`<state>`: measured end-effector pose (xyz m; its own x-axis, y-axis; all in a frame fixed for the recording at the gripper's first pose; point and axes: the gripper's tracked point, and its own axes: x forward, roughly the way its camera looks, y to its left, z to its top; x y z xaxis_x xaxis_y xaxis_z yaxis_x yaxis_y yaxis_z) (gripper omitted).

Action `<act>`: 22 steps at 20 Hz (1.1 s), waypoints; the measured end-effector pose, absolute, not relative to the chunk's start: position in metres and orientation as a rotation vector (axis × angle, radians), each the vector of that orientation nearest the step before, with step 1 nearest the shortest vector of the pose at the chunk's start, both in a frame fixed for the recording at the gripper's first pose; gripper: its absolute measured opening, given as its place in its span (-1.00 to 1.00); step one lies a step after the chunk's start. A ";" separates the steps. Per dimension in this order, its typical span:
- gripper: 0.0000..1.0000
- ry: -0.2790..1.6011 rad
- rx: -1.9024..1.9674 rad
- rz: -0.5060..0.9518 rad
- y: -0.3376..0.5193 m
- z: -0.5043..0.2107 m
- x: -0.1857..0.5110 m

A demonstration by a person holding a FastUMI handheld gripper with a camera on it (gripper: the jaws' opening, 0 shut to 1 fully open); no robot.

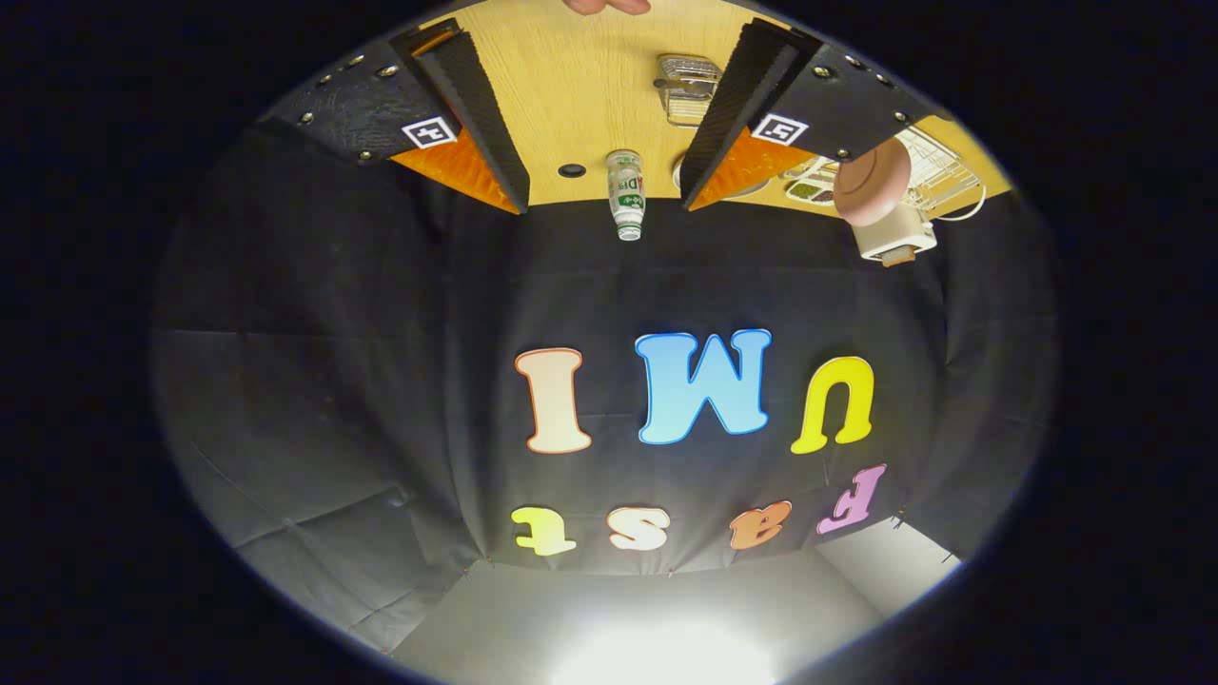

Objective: Take the plate from the dish rack, then take the spoon from the basket and place it into the plate.

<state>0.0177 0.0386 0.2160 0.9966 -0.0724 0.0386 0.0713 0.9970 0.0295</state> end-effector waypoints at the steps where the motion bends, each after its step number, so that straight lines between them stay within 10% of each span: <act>1: 0.94 -0.027 0.030 -0.080 0.045 0.225 0.018; 22: 0.95 0.224 0.021 0.062 0.274 0.220 0.078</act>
